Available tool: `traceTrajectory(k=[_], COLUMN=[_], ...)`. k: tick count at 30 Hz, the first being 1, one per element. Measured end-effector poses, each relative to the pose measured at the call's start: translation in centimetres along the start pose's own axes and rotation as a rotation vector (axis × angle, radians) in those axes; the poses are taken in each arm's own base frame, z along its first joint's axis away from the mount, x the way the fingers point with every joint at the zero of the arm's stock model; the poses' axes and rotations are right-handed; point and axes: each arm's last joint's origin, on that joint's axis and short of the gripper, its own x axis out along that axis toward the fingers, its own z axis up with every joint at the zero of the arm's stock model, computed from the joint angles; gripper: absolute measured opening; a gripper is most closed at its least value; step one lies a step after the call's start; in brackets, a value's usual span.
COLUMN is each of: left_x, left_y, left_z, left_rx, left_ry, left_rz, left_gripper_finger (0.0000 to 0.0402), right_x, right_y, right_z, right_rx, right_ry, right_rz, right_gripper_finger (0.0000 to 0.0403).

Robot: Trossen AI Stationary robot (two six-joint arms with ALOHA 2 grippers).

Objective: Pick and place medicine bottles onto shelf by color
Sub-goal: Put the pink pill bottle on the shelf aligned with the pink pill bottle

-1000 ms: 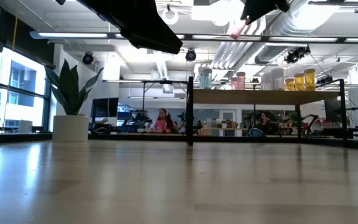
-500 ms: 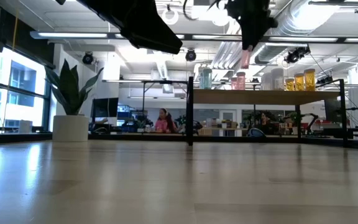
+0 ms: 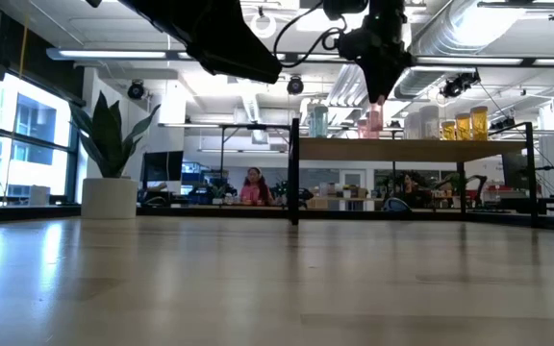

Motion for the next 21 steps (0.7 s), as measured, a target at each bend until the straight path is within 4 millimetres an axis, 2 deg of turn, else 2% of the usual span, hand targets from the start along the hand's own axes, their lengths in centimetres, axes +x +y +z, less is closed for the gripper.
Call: traceTrajectory(k=[21], left_x=[0.00], left_y=[0.01], left_z=[0.00], left_rx=[0.000], left_ry=[0.000], left_rz=[0.000], left_gripper_finger=[0.0236], right_x=[0.05], right_y=[-0.12], right_z=[-0.04], right_rx=[0.249], right_ry=[0.008], right_rz=[-0.005], right_gripper_finger=[0.0092])
